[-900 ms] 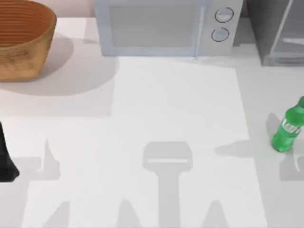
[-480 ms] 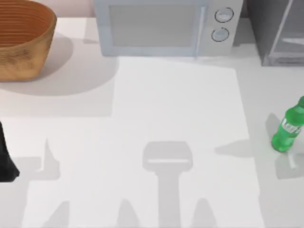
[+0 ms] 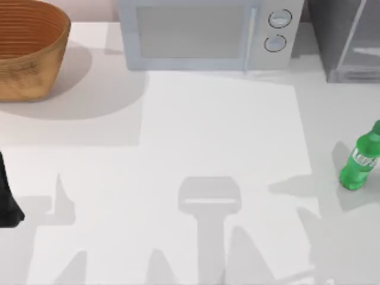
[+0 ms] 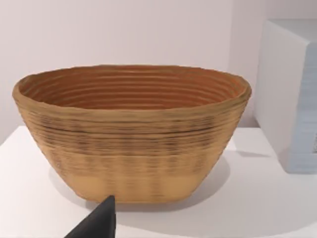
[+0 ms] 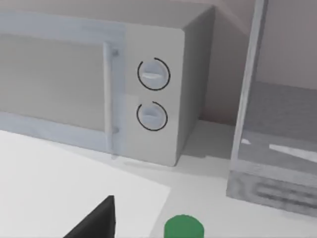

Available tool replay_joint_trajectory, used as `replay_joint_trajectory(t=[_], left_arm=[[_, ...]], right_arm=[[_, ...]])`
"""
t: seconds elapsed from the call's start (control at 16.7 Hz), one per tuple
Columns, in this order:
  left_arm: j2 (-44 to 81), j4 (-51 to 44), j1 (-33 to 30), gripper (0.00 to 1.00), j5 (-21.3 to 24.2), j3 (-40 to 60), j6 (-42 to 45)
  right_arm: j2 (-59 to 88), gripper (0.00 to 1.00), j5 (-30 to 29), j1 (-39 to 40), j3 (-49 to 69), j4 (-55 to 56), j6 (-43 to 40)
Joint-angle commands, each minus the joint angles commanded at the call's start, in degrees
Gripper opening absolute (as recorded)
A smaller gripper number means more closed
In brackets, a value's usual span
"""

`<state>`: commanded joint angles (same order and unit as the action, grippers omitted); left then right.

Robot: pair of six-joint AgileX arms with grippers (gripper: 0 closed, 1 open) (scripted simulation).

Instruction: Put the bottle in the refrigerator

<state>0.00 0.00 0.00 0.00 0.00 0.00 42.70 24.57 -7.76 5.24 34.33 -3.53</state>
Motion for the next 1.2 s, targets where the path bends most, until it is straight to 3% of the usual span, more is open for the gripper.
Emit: replay_joint_trajectory(t=[0.72, 0.96, 1.2], left_arm=[[0.0, 0.0, 0.0, 1.0, 0.0, 0.0, 0.0], [0.0, 0.0, 0.0, 1.0, 0.0, 0.0, 0.0], [0.0, 0.0, 0.0, 1.0, 0.0, 0.0, 0.0]], right_arm=[[61.05, 1.0, 33.25, -13.54, 5.75, 47.08, -6.74], [73.65, 1.0, 40.46, -16.33, 6.86, 56.91, -8.33], [78.07, 1.0, 43.01, -17.28, 7.25, 60.3, -8.9]])
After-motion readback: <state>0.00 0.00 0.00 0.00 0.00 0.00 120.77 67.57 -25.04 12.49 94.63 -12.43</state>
